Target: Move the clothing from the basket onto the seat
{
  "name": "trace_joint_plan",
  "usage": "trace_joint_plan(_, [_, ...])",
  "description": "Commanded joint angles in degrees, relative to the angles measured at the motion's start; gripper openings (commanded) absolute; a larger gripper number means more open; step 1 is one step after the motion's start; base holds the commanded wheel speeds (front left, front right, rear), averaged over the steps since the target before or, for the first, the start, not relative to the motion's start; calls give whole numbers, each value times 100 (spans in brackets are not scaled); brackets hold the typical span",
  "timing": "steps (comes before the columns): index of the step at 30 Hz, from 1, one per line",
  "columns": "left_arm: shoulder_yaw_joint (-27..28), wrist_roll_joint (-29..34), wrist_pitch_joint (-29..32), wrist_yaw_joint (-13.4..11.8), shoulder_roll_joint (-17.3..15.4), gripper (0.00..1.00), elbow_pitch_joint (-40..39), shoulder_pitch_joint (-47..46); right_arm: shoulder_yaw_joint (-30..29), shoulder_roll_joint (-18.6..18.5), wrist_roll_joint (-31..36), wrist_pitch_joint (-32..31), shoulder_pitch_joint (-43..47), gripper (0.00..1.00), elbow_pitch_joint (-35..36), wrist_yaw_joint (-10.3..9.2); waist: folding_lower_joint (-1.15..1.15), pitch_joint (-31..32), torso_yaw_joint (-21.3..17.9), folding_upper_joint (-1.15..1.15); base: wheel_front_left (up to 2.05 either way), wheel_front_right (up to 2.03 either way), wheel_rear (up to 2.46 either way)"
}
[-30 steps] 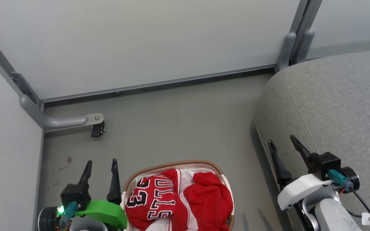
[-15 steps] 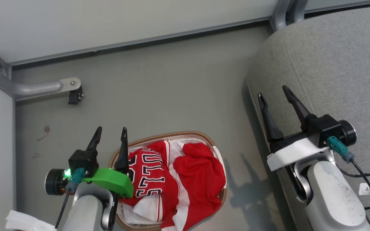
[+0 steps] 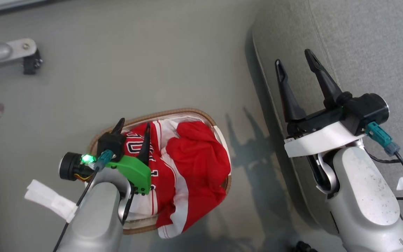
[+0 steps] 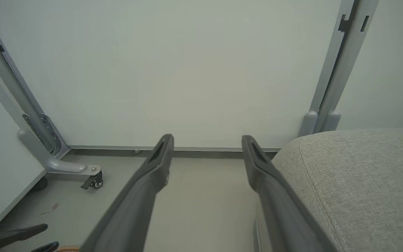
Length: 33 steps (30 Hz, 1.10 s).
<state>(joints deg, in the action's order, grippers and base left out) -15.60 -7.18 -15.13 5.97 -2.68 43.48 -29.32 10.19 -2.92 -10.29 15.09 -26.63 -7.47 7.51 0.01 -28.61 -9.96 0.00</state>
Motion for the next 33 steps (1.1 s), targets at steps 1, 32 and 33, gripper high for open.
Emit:
trace_joint_plan(1, [-79,74,-4,-39,-43,100,234,-241,14,-5,-40,12,-98,100,45,-4,-1,-602,-402,0,0,0,0])
trace_joint_plan(32, [-1059,603,1404,-553,-250,0,3033,-1723,179,-8,-288,12,-373,100,309,-4,-1,-1766,-727,0,0,0,0])
trace_joint_plan(33, [-1045,573,1360,-544,-248,0,3032,-1699,179,-9,-290,12,-373,100,291,-5,-1,-1745,-726,0,0,0,0])
